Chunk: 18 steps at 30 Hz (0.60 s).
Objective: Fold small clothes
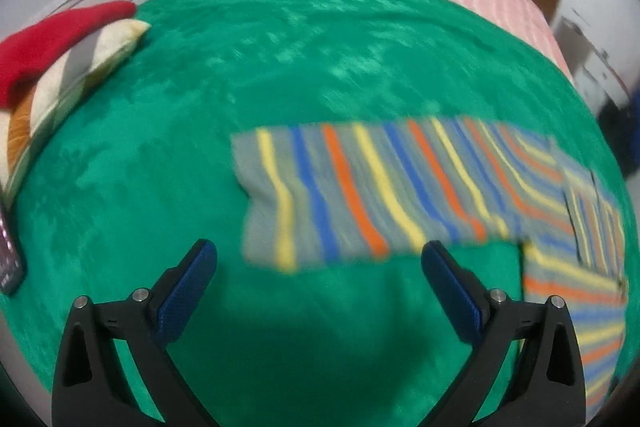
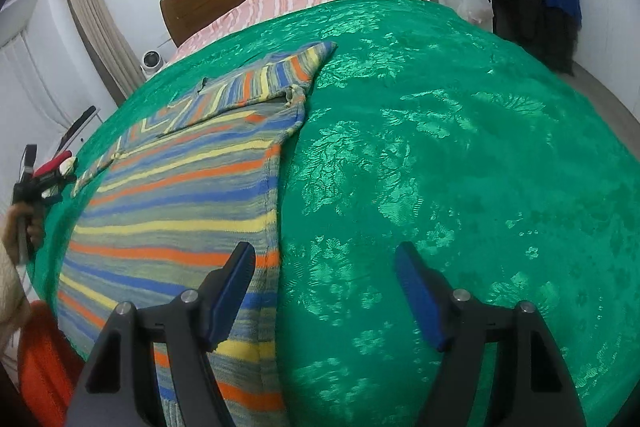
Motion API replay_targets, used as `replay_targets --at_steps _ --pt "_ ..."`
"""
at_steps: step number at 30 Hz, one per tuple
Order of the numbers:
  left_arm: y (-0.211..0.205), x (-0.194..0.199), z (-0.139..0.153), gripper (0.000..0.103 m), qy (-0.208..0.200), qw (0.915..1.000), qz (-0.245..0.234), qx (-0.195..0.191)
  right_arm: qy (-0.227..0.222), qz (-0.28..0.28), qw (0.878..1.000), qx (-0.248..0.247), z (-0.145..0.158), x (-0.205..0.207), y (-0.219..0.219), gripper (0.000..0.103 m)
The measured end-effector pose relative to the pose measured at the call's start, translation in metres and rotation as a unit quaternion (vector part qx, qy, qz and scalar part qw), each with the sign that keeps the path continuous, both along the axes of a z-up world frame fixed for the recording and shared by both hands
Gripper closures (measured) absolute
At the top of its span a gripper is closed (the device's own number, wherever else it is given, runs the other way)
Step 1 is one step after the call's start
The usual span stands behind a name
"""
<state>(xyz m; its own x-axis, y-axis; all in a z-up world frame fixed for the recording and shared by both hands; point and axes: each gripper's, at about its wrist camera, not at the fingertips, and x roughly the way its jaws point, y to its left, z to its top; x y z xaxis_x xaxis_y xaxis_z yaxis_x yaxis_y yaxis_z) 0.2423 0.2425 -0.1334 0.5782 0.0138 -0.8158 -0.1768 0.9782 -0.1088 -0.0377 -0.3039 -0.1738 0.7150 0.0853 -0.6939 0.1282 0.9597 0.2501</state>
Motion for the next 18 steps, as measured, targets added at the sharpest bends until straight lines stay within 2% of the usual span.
replay_targets --at_steps 3,8,10,12,13,14,15,18 --pt "0.027 0.021 0.0 0.001 0.003 0.9993 0.027 -0.026 0.003 0.002 1.0 -0.006 -0.002 0.001 0.002 0.03" --pt "0.07 0.046 -0.018 0.003 0.037 0.9904 0.08 -0.106 0.002 0.001 1.0 -0.006 -0.003 0.003 0.002 0.028" --pt "0.074 0.048 -0.025 0.016 0.044 0.9867 0.085 -0.131 0.003 0.001 1.0 -0.007 -0.003 0.003 0.003 0.028" --pt "0.068 0.047 -0.029 0.047 0.054 0.9861 0.077 -0.137 0.003 0.001 1.0 -0.007 -0.003 0.003 0.003 0.027" --pt "0.063 0.048 -0.032 0.057 0.063 0.9877 0.067 -0.127 0.003 0.002 1.0 -0.007 -0.003 0.003 0.003 0.027" --pt "0.06 0.049 -0.034 0.087 0.067 0.9888 0.06 -0.118 0.003 0.002 1.0 -0.007 -0.004 0.003 0.003 0.027" --pt "0.056 0.049 -0.035 0.099 0.07 0.9886 0.053 -0.122 0.003 0.001 1.0 -0.006 -0.004 0.003 0.002 0.027" --pt "0.044 0.043 -0.02 0.101 0.044 0.9912 0.041 -0.117 0.002 0.001 1.0 -0.005 -0.004 0.004 0.003 0.025"
